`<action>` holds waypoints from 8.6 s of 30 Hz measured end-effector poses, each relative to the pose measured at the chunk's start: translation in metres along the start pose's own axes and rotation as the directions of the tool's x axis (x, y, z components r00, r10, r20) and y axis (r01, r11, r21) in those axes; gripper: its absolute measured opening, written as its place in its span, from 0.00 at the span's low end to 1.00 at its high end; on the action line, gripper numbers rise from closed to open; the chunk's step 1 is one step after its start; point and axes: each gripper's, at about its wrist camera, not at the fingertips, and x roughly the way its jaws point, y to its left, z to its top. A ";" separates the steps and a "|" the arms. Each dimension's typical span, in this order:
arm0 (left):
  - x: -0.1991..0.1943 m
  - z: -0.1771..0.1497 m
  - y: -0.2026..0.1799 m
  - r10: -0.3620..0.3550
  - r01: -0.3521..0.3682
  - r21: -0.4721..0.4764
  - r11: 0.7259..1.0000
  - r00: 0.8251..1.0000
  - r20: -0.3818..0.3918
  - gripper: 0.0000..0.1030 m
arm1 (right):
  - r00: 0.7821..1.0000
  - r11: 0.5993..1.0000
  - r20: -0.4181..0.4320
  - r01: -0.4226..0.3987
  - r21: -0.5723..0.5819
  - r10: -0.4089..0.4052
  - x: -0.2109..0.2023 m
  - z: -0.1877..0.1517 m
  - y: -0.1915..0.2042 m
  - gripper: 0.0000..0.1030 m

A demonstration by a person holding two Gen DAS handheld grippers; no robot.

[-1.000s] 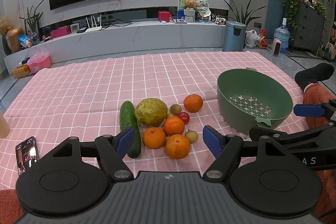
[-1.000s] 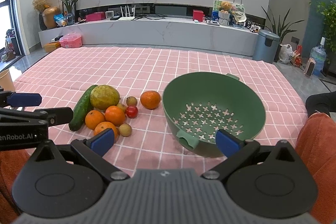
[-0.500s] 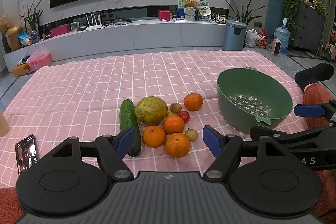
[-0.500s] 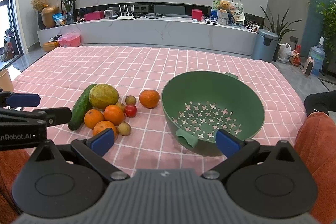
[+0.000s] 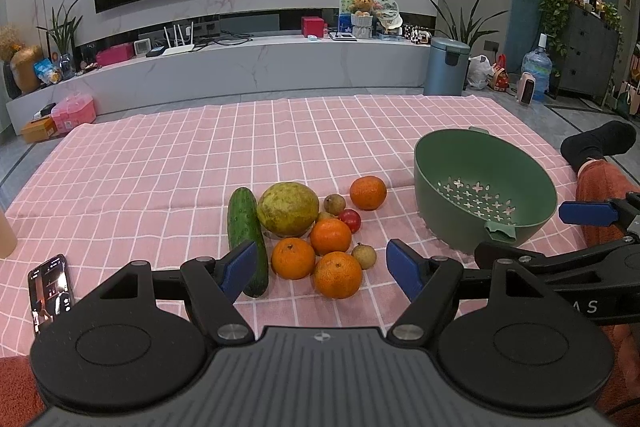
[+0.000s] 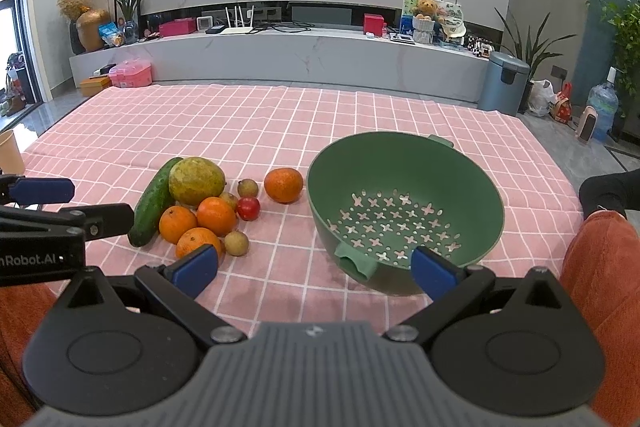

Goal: Organize fruits

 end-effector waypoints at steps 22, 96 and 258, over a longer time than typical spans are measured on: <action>0.002 0.004 0.011 -0.054 0.052 -0.048 0.998 0.998 -0.035 0.82 | 0.998 0.996 0.004 -0.066 0.056 0.066 0.012 0.002 -0.005 0.96; 0.158 0.044 0.107 -0.163 0.002 -0.397 0.918 0.914 -0.372 0.53 | 0.948 0.851 -0.101 -0.316 -0.419 0.302 0.151 0.106 0.066 0.65; 0.127 0.017 0.079 -0.273 0.197 -0.300 0.933 0.932 -0.238 0.42 | 0.927 0.952 -0.219 -0.291 0.099 0.306 0.131 0.001 0.080 0.41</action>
